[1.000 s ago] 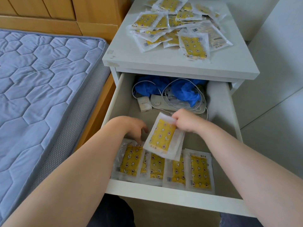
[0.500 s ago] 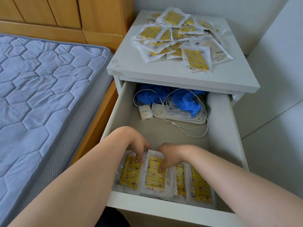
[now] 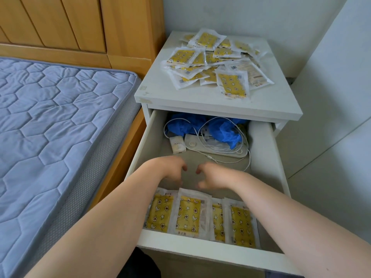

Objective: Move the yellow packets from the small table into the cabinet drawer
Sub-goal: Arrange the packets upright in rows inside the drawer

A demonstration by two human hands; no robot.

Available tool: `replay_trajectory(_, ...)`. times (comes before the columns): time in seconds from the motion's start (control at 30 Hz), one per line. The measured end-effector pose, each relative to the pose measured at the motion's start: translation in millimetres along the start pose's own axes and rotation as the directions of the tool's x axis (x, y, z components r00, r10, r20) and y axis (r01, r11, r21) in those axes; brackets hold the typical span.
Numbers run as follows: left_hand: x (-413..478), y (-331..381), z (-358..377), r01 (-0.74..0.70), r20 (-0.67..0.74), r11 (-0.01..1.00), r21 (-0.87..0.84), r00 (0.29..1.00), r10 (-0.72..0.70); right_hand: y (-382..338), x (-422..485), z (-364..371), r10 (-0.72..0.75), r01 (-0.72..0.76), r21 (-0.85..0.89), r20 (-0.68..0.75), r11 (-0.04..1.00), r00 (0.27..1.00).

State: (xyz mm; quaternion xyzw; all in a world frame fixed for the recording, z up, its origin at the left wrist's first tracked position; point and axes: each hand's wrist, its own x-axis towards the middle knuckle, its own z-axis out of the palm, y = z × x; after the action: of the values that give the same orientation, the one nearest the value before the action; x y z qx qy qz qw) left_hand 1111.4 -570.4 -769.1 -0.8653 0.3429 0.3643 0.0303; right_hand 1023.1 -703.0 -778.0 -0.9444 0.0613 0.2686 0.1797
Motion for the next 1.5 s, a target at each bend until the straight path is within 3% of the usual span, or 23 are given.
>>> replay_trajectory(0.13,-10.2,18.5,-11.9,-0.056,-0.323,0.989,-0.135,0.946,0.009,4.0,-15.6,-33.6,0.007,-0.007,0.002,-0.228,1.0,0.974)
replay_trajectory(0.3,-34.5,40.1,-44.6,-0.227,-0.634,0.925,-0.303,0.773,-0.018,13.3,-43.0,-81.2,0.022,0.017,0.084,-0.452,0.996,0.892)
replay_trajectory(0.37,-42.7,46.5,-63.3,-0.319,-0.679,0.826,-0.465,0.728,-0.101,17.6,-52.2,-102.1,0.055,0.052,0.166,-0.579,0.985,0.813)
replay_trajectory(0.47,-51.9,55.1,-91.6,-0.446,-0.665,0.59,-0.673,0.714,-0.218,28.9,-61.0,-130.3,0.119,0.09,0.233,-0.745,0.968,0.656)
replay_trajectory(0.5,-53.3,57.8,-99.5,-0.469,-0.689,0.581,-0.665,0.685,-0.237,34.6,-61.6,-138.1,0.136,0.094,0.243,-0.777,0.965,0.614)
replay_trajectory(0.57,-54.2,63.6,-111.8,-0.482,-0.764,0.654,-0.582,0.599,-0.239,47.0,-59.5,-150.7,0.166,0.092,0.267,-0.797,0.959,0.581)
replay_trajectory(0.63,-51.3,69.6,-119.8,-0.459,-0.807,0.728,-0.509,0.549,-0.218,59.0,-55.4,-160.1,0.203,0.058,0.301,-0.761,0.952,0.616)
replay_trajectory(0.83,-16.9,81.2,-140.5,-0.392,-0.86,0.869,-0.303,0.506,-0.072,78.2,-46.5,-174.7,0.201,-0.007,0.275,-0.685,0.961,0.7)
replay_trajectory(0.93,0.1,87.8,-148.1,-0.205,-0.815,0.978,-0.04,0.573,0.087,85.2,-42.9,-177.4,0.136,-0.025,0.178,-0.646,0.984,0.751)
replay_trajectory(1.0,9.7,90.5,-149.9,-0.091,-0.75,0.99,0.111,0.646,0.143,94.3,-38.7,-174.3,0.117,-0.082,0.086,-0.605,0.993,0.788)
replay_trajectory(1.07,17.8,91.4,-150.4,-0.038,-0.696,0.988,0.148,0.706,0.132,103.1,-33.7,-167.8,0.115,-0.131,0.015,-0.584,0.991,0.804)
replay_trajectory(1.2,35.9,88.5,-152.9,0.021,-0.676,0.991,0.129,0.734,0.072,107.7,-29.5,-161.2,0.131,-0.11,0.073,-0.649,0.991,0.75)
replay_trajectory(1.4,45.0,85.5,-152.3,-0.032,-0.747,0.987,0.155,0.65,0.139,106.3,-28.9,-156.6,0.111,-0.167,0.013,-0.798,0.986,0.592)
replay_trajectory(1.5,44.1,86.5,-150.3,-0.015,-0.779,0.992,0.129,0.618,0.111,106.7,-26.3,-152.4,0.059,-0.161,-0.038,-0.829,0.986,0.557)
